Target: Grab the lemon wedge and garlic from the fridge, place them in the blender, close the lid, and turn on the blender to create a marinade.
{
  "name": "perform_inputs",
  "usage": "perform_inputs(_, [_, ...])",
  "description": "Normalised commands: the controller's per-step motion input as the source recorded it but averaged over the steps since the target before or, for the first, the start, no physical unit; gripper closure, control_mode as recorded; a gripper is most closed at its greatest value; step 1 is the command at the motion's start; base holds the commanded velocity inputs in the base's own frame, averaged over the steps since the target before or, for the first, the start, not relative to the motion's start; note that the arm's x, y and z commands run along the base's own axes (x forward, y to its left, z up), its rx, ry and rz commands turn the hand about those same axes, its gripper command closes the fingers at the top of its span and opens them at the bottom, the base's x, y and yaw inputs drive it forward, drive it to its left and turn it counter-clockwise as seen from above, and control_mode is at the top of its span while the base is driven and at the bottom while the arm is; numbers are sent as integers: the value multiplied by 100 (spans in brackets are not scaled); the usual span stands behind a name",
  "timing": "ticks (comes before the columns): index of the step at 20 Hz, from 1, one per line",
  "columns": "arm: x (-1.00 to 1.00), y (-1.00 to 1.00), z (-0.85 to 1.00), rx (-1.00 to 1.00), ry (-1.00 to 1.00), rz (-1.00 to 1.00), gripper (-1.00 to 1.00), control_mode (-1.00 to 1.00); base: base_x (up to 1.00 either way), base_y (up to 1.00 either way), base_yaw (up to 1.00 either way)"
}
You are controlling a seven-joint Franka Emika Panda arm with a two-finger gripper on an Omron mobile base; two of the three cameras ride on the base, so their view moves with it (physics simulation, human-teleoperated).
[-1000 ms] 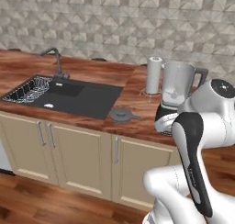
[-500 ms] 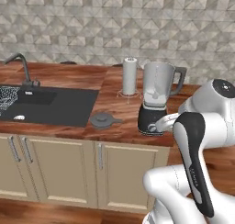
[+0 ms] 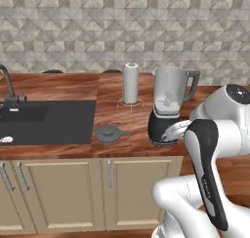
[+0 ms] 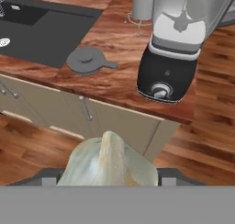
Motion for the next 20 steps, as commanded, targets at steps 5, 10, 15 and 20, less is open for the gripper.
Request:
perform_inputs(5, [0,0,0,0,0,0,100,100,33,37,-30])
perform_inputs(10, [0,0,0,0,0,0,100,100,38,31,-27])
perform_inputs(15, [0,0,0,0,0,0,100,100,36,35,-24])
perform_inputs(20, [0,0,0,0,0,0,100,100,29,41,-21])
